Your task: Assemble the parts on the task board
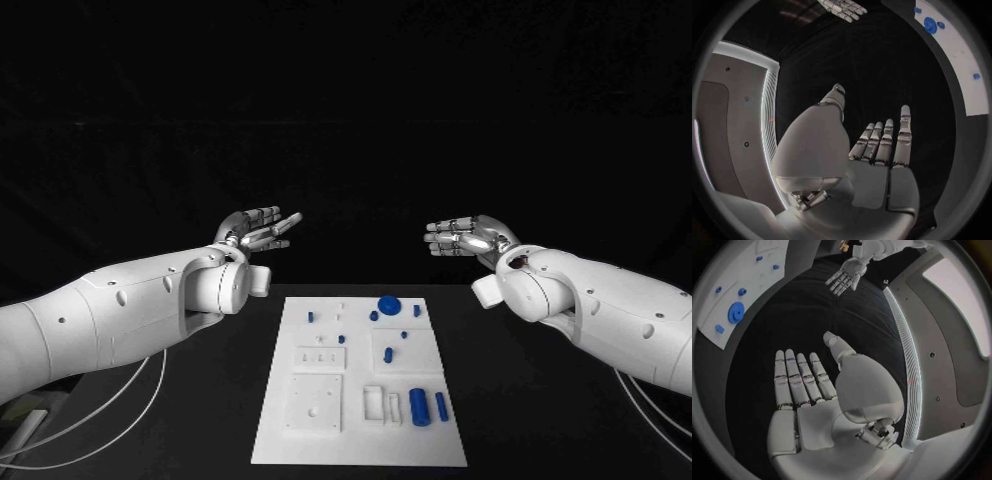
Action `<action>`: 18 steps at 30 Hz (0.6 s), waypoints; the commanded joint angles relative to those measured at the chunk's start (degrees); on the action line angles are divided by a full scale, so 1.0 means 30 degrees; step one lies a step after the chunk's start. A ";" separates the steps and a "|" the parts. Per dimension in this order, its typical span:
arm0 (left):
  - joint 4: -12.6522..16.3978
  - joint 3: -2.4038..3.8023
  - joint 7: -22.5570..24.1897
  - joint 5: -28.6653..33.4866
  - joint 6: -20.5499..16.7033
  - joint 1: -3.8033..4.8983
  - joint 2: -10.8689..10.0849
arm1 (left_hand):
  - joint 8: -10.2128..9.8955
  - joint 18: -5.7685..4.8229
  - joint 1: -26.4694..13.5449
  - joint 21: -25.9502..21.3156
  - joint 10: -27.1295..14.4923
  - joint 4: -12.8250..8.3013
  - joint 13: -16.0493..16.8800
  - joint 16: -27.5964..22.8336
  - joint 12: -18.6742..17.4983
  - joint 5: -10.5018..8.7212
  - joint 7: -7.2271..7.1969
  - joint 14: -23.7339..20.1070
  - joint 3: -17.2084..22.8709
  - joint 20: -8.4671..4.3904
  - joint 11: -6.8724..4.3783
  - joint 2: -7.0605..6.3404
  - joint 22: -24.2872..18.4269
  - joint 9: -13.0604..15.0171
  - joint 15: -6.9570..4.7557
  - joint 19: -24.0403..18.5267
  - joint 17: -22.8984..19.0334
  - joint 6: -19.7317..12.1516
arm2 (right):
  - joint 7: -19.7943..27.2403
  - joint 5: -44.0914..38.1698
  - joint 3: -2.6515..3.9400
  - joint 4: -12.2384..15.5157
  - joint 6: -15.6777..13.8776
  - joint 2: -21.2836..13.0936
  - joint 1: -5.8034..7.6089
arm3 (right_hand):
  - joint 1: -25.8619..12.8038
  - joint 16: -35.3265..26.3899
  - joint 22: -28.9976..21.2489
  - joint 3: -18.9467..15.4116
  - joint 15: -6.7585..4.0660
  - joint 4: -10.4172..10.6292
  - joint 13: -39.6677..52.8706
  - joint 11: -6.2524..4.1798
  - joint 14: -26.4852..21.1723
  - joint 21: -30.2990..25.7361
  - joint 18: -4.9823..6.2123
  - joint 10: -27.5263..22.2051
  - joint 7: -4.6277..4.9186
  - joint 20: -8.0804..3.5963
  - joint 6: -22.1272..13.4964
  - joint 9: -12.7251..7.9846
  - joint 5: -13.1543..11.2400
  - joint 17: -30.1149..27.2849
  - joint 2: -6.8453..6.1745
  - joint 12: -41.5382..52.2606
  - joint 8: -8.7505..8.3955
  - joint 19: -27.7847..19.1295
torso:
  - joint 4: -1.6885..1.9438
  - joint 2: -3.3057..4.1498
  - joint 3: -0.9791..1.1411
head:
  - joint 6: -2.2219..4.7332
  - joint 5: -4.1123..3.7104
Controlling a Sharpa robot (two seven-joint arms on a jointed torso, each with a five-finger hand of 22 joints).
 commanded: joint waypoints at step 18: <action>0.0634 0.0017 0.0368 -0.0034 0.1184 0.0231 -0.0279 | 0.0274 -0.0656 -0.0525 0.0891 0.5296 -0.1594 0.0229 0.0537 0.0301 0.0065 0.0759 0.7603 0.0505 -0.1540 0.0834 0.1623 0.0240 0.0173 0.0667 0.2409 0.0335 0.3430 | 0.0618 -0.7837 0.0009 -0.0890 0.0131 0.0815 0.0002 | -0.0357 0.0229 0.0183 0.1582 -0.1485 -0.1325 0.0173 -0.0970 0.5833 0.1100 -0.0127 0.5215 -0.0383 -0.1430 0.3949 0.0180 -0.0570 0.0231 -0.0053 0.0257 0.0244 0.4791 | 0.0150 0.0439 -0.0012 | 0.0016 -0.0040</action>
